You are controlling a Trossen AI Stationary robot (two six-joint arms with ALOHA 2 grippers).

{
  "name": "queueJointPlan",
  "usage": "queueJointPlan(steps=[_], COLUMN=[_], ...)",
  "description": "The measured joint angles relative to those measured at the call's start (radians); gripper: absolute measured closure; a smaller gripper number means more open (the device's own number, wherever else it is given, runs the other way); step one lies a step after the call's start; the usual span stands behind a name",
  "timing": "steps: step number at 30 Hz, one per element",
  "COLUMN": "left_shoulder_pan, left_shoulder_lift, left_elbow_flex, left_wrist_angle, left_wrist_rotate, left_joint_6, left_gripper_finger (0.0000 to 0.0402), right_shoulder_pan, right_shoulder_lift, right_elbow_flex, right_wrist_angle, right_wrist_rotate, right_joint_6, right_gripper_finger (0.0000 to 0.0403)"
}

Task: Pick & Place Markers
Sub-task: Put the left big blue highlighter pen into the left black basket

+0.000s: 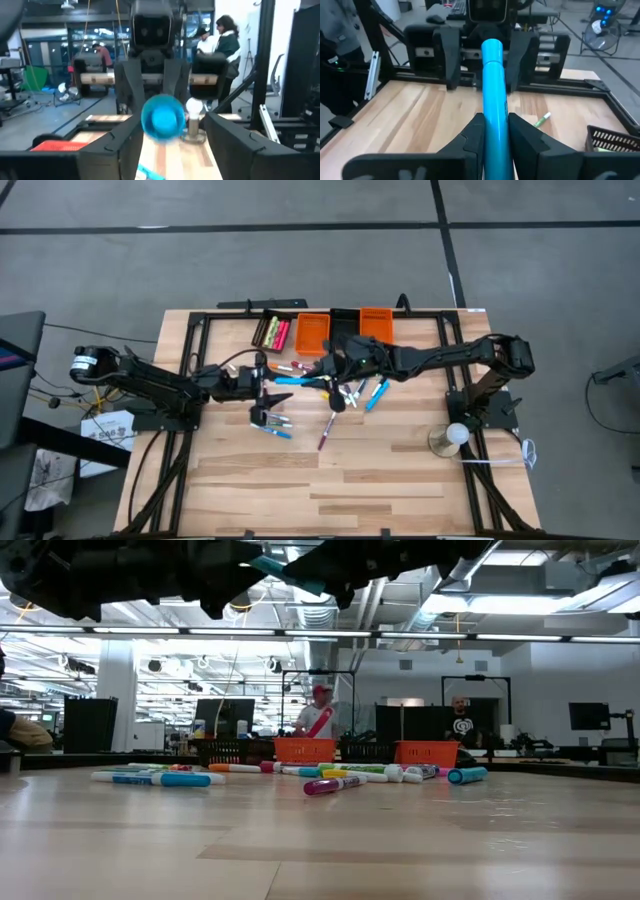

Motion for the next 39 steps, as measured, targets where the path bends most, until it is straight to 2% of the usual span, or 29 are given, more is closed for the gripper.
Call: queueJointPlan(steps=[7, 13, 20, 27, 33, 39], left_shoulder_pan=[0.003, 0.003, 0.003, 0.003, 0.003, 0.003], left_shoulder_lift=[0.000, 0.000, 0.000, 0.000, 0.000, 0.000], left_elbow_flex=[0.000, 0.000, 0.000, 0.000, 0.000, 0.000], left_wrist_angle=[0.015, 0.015, 0.021, 0.022, 0.022, 0.022], left_wrist_rotate=[0.000, -0.018, -0.019, -0.026, -0.025, -0.038], left_joint_6=[0.002, 0.003, 0.003, 0.008, 0.006, 0.002], left_gripper_finger=[0.0181, 0.0197, 0.0253, 0.0331, 0.0335, 0.0321], right_shoulder_pan=[0.004, 0.005, 0.005, 0.017, 0.017, 0.017], right_shoulder_lift=[0.000, 0.000, 0.000, 0.000, 0.000, 0.001], right_elbow_flex=[0.000, 0.000, 0.000, 0.000, 0.000, 0.000], right_wrist_angle=[0.002, 0.006, 0.005, 0.000, 0.001, 0.001], right_wrist_rotate=[0.000, -0.001, -0.005, -0.001, -0.001, -0.003], right_joint_6=[0.006, 0.006, 0.007, 0.004, 0.001, -0.003], right_gripper_finger=[0.0345, 0.0345, 0.0345, 0.0343, 0.0325, 0.0322])
